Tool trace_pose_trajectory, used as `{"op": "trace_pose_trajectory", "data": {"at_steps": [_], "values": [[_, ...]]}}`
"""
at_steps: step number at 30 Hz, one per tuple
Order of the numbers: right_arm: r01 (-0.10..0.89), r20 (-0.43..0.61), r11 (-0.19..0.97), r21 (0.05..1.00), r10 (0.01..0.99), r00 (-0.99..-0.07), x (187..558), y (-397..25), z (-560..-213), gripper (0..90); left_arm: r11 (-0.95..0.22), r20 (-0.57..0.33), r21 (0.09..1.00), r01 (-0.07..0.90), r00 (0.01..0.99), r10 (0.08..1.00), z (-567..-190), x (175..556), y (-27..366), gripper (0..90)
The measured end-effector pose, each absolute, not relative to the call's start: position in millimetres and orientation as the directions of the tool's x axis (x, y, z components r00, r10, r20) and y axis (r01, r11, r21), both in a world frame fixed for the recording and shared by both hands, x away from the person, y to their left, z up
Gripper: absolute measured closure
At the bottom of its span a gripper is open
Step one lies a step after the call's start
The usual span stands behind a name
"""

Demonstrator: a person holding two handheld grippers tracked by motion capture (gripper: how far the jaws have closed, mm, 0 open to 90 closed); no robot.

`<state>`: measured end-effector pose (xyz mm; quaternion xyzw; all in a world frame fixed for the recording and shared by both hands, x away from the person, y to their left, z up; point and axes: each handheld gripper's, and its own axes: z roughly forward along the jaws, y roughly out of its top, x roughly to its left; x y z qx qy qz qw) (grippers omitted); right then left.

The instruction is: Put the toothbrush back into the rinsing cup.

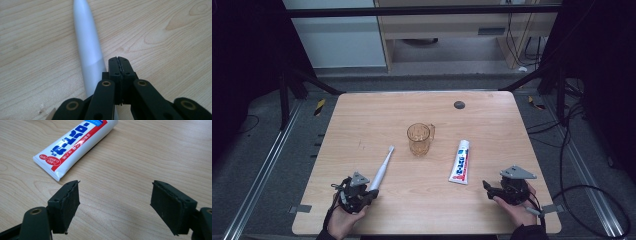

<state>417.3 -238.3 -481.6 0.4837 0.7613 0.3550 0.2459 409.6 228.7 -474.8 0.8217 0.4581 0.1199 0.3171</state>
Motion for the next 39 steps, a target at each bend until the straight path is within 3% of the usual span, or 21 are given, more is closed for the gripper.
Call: {"op": "trace_pose_trajectory", "data": {"at_steps": [14, 20, 25, 29, 39], "values": [[0.565, -0.019, 0.263, 0.782, 0.916, -0.400, 417.7, -239.0, -481.5, 22.2, -0.322, -0.073, 0.716, 0.620, 0.524, 0.848, -443.8, 423.4, 237.9, 89.6], [0.571, 0.008, 0.230, 0.788, 0.923, -0.384, 417.3, -240.2, -480.0, 20.5, -0.288, -0.075, 0.736, 0.612, 0.497, 0.864, -431.4, 443.6, 241.8, 85.3], [0.569, 0.001, 0.227, 0.791, 0.928, -0.372, 417.3, -240.6, -479.6, 18.7, -0.256, -0.088, 0.751, 0.608, 0.477, 0.874, -419.7, 467.2, 240.4, 79.5], [0.573, 0.008, 0.222, 0.789, 0.929, -0.370, 417.1, -240.8, -479.2, 17.4, -0.234, -0.119, 0.751, 0.617, 0.476, 0.872, -411.1, 483.5, 236.9, 69.9], [0.571, -0.017, 0.245, 0.783, 0.927, -0.375, 420.1, -240.4, -482.4, 15.6, -0.288, -0.056, 0.731, 0.618, 0.474, 0.879, -422.1, 500.4, 230.8, 53.5]]}}
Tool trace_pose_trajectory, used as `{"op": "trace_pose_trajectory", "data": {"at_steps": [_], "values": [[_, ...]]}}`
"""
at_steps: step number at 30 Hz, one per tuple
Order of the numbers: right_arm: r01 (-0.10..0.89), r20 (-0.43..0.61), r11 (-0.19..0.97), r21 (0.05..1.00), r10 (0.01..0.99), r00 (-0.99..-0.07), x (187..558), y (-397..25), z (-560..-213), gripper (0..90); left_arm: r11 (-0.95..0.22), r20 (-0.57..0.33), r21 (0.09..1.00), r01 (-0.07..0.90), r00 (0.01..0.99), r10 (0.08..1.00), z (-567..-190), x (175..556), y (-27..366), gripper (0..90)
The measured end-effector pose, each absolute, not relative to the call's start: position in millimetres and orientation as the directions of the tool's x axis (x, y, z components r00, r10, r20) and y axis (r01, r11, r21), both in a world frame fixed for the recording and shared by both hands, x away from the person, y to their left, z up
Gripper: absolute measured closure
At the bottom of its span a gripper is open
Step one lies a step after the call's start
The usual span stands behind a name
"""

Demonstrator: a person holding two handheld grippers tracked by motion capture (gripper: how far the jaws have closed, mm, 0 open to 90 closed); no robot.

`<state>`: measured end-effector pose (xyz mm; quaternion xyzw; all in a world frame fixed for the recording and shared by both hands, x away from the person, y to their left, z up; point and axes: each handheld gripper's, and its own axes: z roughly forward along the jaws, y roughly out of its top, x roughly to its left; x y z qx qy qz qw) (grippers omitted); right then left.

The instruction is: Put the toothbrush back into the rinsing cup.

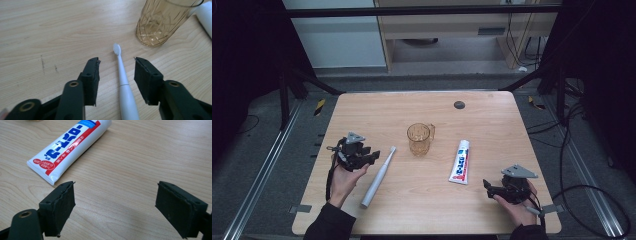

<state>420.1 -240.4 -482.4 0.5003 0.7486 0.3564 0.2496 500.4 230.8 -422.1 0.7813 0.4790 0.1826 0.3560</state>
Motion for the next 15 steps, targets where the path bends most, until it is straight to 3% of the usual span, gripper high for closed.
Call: {"op": "trace_pose_trajectory", "data": {"at_steps": [6, 15], "values": [[0.578, -0.011, 0.246, 0.778, 0.925, -0.379, 421.1, -240.5, -483.5, 15.5, -0.320, -0.051, 0.692, 0.647, 0.486, 0.873, -432.6, 508.5, 226.3, 44.4], [0.593, -0.002, 0.250, 0.765, 0.922, -0.386, 422.8, -238.3, -485.9, 15.5, -0.385, -0.018, 0.634, 0.671, 0.510, 0.860, -444.8, 515.1, 219.1, 47.7]]}}
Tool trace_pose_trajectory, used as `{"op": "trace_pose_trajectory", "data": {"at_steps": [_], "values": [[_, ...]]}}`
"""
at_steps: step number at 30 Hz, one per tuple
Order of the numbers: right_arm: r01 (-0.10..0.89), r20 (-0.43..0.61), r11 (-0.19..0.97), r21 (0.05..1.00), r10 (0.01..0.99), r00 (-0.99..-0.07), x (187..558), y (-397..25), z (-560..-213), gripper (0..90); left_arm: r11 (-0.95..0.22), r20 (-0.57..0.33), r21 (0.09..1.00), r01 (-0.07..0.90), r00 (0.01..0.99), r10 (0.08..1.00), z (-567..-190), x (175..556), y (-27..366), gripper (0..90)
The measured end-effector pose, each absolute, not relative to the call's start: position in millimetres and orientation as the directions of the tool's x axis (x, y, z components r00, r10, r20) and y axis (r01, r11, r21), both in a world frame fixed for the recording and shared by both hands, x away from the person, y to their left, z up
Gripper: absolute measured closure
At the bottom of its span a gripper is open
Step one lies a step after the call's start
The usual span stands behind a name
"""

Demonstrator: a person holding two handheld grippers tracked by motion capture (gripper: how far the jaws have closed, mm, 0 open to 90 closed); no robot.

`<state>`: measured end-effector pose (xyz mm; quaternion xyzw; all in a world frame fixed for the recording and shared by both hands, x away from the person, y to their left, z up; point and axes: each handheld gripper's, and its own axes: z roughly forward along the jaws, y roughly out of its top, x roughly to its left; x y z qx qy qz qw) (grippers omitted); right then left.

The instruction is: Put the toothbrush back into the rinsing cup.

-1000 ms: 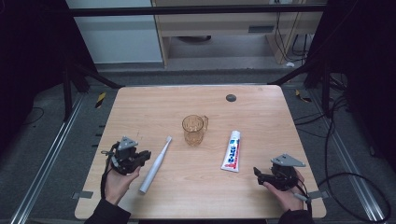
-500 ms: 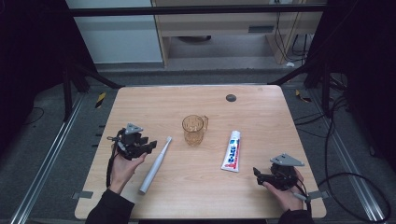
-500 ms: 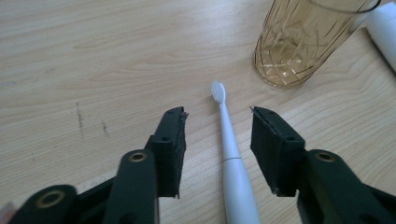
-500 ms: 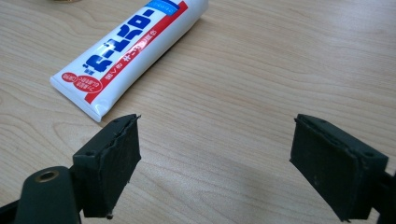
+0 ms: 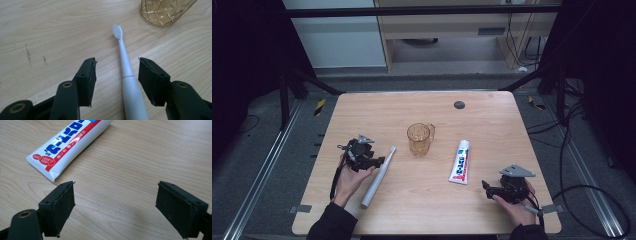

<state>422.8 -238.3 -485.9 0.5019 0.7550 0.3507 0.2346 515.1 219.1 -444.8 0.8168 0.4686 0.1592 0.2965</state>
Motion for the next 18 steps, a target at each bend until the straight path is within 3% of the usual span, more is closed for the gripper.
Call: {"op": "trace_pose_trajectory", "data": {"at_steps": [18], "values": [[0.594, 0.001, 0.276, 0.756, 0.906, -0.422, 423.1, -236.3, -488.4, 16.7, -0.423, -0.042, 0.560, 0.713, 0.534, 0.844, -452.6, 511.3, 209.9, 53.2]]}}
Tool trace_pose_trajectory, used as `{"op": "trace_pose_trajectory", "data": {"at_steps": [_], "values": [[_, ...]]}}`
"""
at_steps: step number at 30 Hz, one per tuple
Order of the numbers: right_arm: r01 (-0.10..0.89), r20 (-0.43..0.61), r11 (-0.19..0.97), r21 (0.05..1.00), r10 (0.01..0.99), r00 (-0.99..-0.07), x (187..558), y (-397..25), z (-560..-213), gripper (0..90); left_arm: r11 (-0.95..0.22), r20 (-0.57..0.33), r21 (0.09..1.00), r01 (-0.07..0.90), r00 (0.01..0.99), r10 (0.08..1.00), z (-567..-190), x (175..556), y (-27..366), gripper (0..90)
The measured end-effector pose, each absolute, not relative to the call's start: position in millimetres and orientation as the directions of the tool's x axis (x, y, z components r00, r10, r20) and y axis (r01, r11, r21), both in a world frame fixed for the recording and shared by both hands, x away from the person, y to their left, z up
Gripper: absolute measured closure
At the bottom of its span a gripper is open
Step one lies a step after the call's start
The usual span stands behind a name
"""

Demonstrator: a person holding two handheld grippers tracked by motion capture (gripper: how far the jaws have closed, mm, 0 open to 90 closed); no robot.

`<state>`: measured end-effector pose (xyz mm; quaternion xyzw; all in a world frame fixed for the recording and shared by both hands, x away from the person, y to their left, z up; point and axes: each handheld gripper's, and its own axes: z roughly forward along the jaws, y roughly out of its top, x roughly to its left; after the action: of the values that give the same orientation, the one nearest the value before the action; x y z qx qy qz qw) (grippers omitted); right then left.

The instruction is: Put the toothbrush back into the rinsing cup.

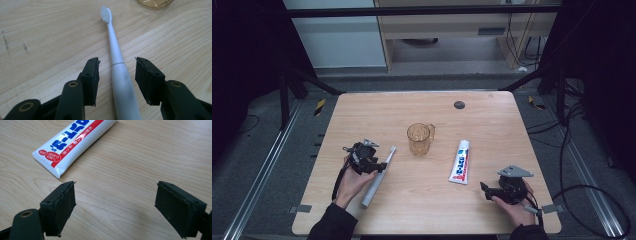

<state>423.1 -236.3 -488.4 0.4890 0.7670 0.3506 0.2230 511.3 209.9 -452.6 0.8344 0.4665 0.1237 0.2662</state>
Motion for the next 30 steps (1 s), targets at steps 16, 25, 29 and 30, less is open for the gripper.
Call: {"op": "trace_pose_trajectory", "data": {"at_steps": [16, 25, 29, 30], "values": [[0.600, 0.008, 0.275, 0.751, 0.905, -0.425, 423.5, -236.3, -489.0, 16.9, -0.461, -0.044, 0.503, 0.731, 0.554, 0.831, -459.8, 513.0, 205.6, 56.4], [0.607, 0.016, 0.269, 0.748, 0.906, -0.422, 423.2, -235.7, -489.0, 16.9, -0.472, -0.050, 0.475, 0.743, 0.558, 0.828, -464.1, 513.4, 204.4, 57.8], [0.607, 0.015, 0.272, 0.746, 0.906, -0.424, 423.5, -235.9, -489.2, 16.9, -0.469, -0.058, 0.461, 0.753, 0.553, 0.831, -466.3, 514.3, 204.8, 58.3], [0.606, 0.011, 0.275, 0.747, 0.905, -0.424, 423.6, -235.9, -489.4, 16.9, -0.472, -0.061, 0.455, 0.755, 0.555, 0.830, -466.7, 514.6, 205.0, 59.0]]}}
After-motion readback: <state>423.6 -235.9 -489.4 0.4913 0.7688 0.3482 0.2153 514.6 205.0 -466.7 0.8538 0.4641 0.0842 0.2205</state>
